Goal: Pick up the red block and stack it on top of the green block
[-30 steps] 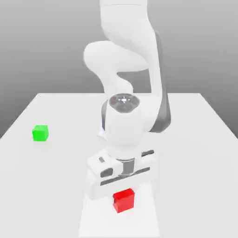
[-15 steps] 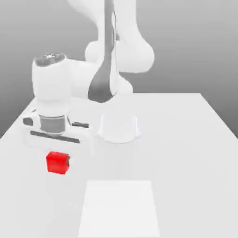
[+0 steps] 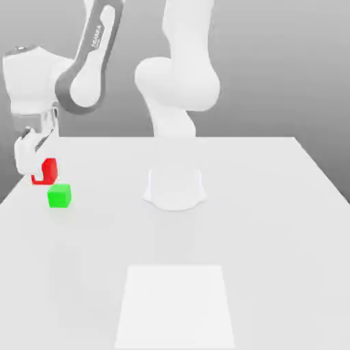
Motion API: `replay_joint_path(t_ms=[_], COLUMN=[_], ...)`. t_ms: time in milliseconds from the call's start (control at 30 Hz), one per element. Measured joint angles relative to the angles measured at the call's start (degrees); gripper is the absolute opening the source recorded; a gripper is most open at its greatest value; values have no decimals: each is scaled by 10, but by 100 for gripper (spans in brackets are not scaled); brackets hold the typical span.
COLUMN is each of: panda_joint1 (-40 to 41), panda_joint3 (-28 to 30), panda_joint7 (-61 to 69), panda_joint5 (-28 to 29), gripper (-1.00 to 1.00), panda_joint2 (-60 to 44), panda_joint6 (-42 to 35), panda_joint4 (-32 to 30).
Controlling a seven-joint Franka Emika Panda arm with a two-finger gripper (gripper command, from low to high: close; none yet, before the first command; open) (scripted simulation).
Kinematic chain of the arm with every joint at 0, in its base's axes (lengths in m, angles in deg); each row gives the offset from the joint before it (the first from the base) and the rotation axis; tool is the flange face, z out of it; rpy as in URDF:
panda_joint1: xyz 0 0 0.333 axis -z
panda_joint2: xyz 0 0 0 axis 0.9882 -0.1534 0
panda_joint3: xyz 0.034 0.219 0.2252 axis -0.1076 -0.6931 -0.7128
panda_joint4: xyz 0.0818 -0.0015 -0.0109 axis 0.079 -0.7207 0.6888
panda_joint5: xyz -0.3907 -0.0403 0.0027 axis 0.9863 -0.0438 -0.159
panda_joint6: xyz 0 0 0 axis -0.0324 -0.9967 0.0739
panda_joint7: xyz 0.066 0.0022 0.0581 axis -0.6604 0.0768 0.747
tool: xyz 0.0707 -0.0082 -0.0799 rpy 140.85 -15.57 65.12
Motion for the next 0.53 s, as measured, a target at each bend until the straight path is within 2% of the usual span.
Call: replay_joint_path(t_ms=[67, 233, 400, 533], panda_joint1=[14, -53, -103, -113], panda_joint3=[23, 73, 93, 90], panda_joint7=[-10, 58, 134, 159], panda_joint5=[-21, -132, -243, -279], gripper=[-100, -100, -100, -100], panda_joint2=[-6, -64, -126, -166], panda_joint6=[8, 52, 100, 143], panda_joint4=[-5, -5, -2, -2])
